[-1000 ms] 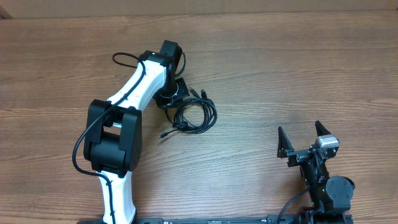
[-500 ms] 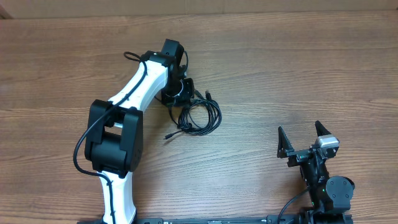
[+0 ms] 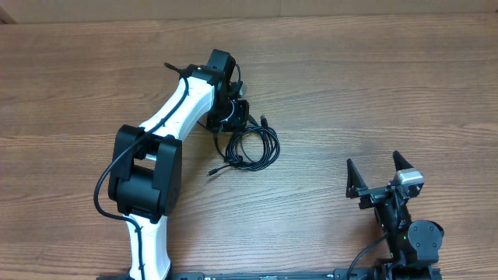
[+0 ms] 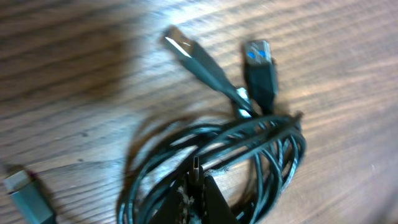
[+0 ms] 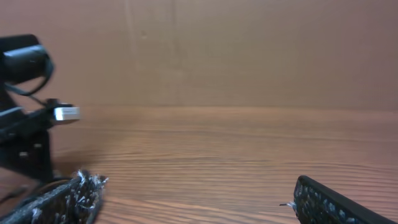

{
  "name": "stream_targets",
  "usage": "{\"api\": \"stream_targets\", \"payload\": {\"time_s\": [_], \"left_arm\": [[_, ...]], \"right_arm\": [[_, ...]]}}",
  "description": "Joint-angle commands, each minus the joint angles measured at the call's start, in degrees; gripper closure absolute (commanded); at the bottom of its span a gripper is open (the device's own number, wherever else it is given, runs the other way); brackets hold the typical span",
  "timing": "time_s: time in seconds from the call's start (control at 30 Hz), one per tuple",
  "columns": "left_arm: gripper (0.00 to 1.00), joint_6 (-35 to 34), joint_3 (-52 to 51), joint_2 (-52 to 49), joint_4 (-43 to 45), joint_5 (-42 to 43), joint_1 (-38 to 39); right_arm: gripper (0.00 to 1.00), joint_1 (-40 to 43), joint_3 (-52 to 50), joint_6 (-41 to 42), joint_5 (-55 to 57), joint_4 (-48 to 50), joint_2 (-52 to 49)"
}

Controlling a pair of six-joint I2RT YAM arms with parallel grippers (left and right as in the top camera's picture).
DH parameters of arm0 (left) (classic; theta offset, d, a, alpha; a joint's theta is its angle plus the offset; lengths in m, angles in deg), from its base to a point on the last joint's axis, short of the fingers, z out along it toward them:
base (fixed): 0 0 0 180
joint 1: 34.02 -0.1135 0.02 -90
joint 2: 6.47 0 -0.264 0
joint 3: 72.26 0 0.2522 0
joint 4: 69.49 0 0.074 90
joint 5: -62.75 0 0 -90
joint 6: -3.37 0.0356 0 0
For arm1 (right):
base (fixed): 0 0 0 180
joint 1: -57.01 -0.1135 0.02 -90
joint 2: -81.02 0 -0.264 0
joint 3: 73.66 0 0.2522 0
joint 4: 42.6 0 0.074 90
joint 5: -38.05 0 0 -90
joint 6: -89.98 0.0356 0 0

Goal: Untangle cables
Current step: 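Move the right gripper toward the cable bundle beside the left gripper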

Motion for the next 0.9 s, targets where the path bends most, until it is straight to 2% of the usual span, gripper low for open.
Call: {"api": "stream_targets", "payload": {"time_s": [0.0,0.07,0.3,0.47,0.57,0.7,0.87], "left_arm": [[0.96,7.04,-0.48,-0.42,-0.79,5.46,-0.72],[0.96,7.5,-0.48,-0.42,-1.03,5.44,-0.96],[0.96,7.89,-0.46,-0.39,-0.92,5.7,-2.64],[0.96,7.89,-0.44,-0.37,-0.98,7.93,-4.44],[0.96,7.85,-0.44,-0.37,-1.01,10.01,-5.35],[0.96,7.45,-0.44,-0.37,-0.94,12.37,-6.69],[0.96,4.2,-0.44,-0.37,-0.72,12.68,-8.04]], "right_arm": [[0.0,0.26,-0.59,10.14,-7.37,0.96,0.39],[0.0,0.26,-0.59,18.23,-8.94,1.2,0.39],[0.0,0.26,-0.22,29.55,-21.03,0.57,-6.03],[0.0,0.26,4.2,31.61,-26.69,0.09,-17.77],[0.0,0.26,10.75,31.54,-26.58,-2.62,-26.36],[0.0,0.11,22.95,30.56,-26.6,-11.52,-39.39],[0.0,-2.86,43.19,23.04,-21.51,-33.64,-58.29]]}}
